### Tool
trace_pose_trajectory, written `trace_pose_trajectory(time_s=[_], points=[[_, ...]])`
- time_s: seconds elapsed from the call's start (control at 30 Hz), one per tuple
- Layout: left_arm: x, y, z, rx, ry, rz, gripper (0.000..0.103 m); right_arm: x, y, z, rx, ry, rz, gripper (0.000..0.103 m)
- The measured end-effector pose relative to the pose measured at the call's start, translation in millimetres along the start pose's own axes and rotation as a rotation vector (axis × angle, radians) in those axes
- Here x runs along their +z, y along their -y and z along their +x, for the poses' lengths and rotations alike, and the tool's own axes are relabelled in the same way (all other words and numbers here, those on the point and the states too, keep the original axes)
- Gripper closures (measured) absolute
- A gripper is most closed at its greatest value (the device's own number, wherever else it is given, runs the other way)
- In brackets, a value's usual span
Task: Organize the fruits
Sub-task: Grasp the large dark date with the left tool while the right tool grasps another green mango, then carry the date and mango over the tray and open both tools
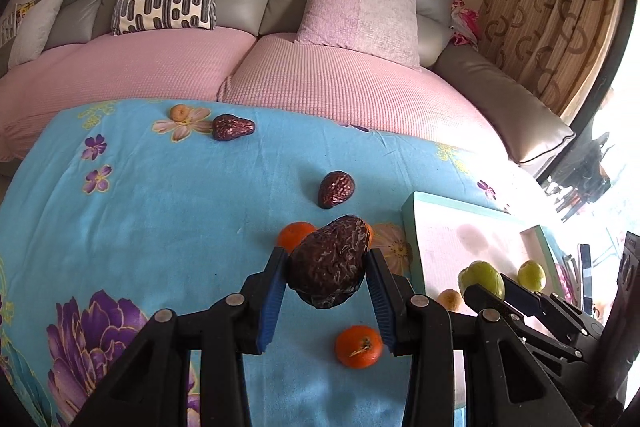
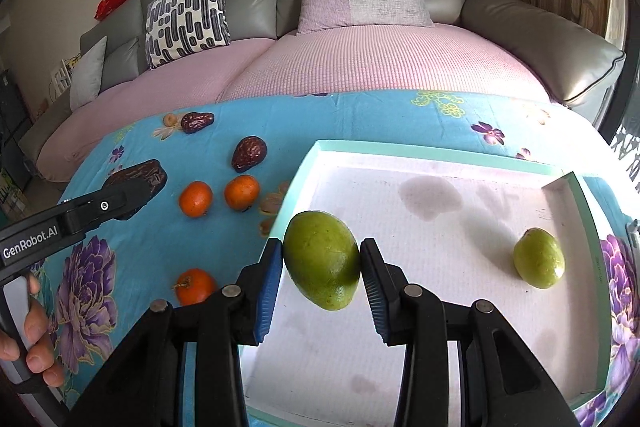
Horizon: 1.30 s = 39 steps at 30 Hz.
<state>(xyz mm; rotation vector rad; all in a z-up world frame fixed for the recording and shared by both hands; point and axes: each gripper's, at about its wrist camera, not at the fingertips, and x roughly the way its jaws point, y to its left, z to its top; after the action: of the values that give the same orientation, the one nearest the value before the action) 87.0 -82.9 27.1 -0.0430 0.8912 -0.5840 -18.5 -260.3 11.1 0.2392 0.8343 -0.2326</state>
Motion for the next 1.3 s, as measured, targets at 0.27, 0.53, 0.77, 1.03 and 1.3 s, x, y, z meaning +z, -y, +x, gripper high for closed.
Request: trace_pose_trajectory(time_s=[0.27, 0.53, 0.77, 1.03, 1.3], points=[[-14.3, 54.6, 14.0, -0.082, -0.057, 0.117, 0.061, -8.8, 63.8, -18.4, -0.146, -0.012, 0.106, 0.062], [-33.1, 102.3, 23.8, -0.145, -0.116, 0.223, 0.061, -17.0, 99.1, -45.3, -0.209, 0.004, 0.169, 0.062], [-46.5, 125.6, 27.7, -0.172, -0.147, 0.283, 0.061, -19.4, 107.0, -57.4, -0.207, 0.016, 0.19, 0.061], [-54.9, 132.8, 36.5, -0.168, -0.179, 0.302, 0.061, -22.5, 112.2, -51.0, -0.198, -0.011, 0.21, 0.061], [-61.9, 134.5, 47.4, -0.158, -0.212, 0.306, 0.061, -28.7, 114.4, -34.2, -0.184, -0.062, 0.217, 0.061]])
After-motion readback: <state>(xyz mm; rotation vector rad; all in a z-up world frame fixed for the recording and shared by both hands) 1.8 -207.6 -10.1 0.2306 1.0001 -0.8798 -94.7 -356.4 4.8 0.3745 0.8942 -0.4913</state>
